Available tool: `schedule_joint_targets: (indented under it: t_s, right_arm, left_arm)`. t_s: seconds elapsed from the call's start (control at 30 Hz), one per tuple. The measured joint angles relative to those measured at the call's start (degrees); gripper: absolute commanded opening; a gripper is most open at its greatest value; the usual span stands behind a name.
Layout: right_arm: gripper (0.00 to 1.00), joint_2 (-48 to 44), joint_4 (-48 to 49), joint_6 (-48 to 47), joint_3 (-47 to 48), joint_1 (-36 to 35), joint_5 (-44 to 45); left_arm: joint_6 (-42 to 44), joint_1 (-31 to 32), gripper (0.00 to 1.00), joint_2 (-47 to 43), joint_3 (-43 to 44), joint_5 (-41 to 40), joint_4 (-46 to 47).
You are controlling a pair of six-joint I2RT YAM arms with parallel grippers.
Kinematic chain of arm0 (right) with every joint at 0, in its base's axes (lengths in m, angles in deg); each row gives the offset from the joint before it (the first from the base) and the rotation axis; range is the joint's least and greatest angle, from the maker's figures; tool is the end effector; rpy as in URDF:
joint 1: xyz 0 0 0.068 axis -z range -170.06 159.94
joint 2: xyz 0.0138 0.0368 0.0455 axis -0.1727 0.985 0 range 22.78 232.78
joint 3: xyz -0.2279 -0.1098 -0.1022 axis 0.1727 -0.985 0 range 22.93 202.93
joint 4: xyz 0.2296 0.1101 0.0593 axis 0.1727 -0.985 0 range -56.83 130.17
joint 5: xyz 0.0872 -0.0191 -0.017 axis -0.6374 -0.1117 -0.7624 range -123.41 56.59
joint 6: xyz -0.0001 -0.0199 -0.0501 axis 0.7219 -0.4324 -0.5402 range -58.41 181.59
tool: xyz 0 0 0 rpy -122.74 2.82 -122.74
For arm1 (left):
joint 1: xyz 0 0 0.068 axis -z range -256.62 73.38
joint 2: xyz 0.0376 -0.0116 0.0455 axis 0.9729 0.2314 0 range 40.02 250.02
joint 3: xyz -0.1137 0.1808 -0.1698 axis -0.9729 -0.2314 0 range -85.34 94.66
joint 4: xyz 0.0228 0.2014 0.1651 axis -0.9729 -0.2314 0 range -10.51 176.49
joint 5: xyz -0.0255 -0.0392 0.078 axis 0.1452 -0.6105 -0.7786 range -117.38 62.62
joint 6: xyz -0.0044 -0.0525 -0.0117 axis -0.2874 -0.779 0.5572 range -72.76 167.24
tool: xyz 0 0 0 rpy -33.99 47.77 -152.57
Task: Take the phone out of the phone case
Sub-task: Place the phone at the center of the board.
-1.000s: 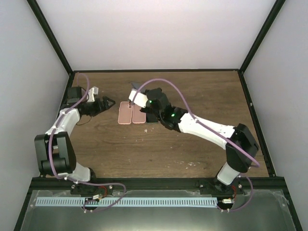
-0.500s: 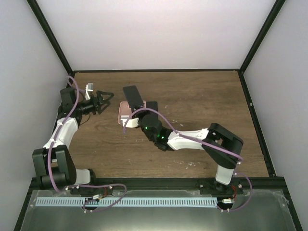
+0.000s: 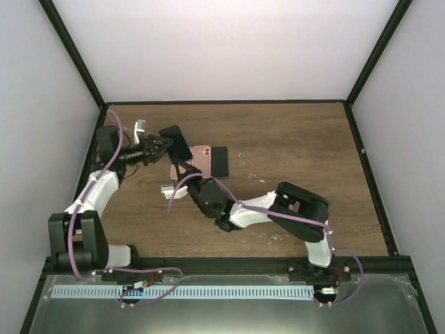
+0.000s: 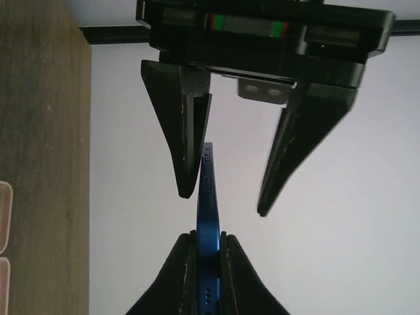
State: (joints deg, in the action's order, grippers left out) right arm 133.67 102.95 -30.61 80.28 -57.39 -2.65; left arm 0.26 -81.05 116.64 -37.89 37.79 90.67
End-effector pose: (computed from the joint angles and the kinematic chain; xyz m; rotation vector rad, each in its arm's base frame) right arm 0.1752 0.3724 0.2155 -1.2994 0.6954 -0.7318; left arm 0.2843 -0.0104 0.2657 -0.1288 2.0774 -1.5938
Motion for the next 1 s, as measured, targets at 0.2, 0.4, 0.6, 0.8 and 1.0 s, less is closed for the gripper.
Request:
schedule_joint_targets:
  t_s: [0.2, 0.4, 0.6, 0.8, 1.0]
  right_arm:
    - [0.04, 1.0, 3.9, -2.7, 0.0, -0.1, 0.3]
    - [0.33, 1.3, 5.0, -3.5, 0.0, -0.3, 0.5]
    - [0.61, 1.4, 6.5, -3.5, 0.0, -0.5, 0.4]
    - [0.79, -5.8, -11.0, 10.2, 0.1, -0.4, 0.1]
    - [0.83, -12.8, -42.5, 36.3, 11.1, 2.4, -9.2]
  left_arm:
    - [-0.9, 0.0, 0.18, 0.4, -0.2, 0.1, 0.9]
    - [-2.9, 0.0, 0.07, 1.0, -0.3, 1.3, 2.7]
    - [-3.3, -0.7, 0.0, 1.8, -0.3, 1.7, 3.0]
    - [-2.0, -3.1, 0.0, 2.4, -0.3, 1.5, 3.1]
    - [0.6, -3.6, 0.0, 2.8, -0.3, 1.6, 3.1]
